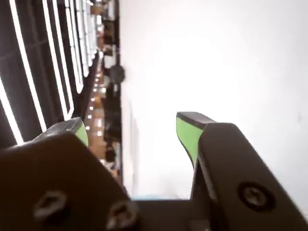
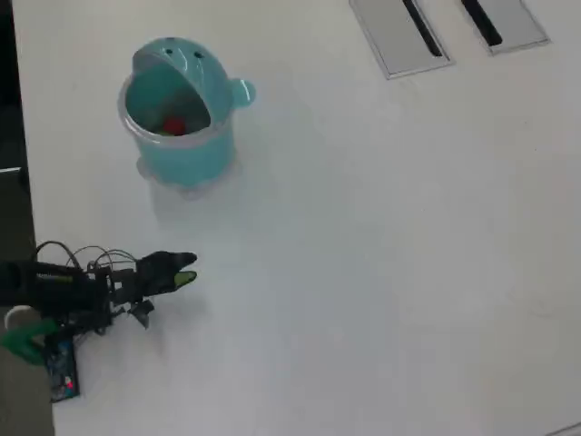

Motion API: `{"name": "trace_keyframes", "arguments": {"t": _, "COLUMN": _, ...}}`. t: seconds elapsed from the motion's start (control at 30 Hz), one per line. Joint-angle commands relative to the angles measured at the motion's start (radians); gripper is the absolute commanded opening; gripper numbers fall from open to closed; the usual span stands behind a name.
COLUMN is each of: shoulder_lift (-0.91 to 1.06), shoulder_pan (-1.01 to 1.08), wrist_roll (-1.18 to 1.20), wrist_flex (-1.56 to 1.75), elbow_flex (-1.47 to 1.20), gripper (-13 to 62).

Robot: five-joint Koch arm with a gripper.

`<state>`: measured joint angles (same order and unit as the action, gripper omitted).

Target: Grasp RGB lego blocks and put them in the bin one by one.

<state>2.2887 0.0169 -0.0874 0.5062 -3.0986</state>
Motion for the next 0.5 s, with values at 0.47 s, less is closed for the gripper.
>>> {"name": "trace_keyframes", "arguments": {"t": 0.47, "shoulder_lift": 0.055, "shoulder_pan": -0.049, "wrist_roll": 0.035, "wrist_flex": -0.258, "elbow_flex": -0.072, "gripper": 34.5}}
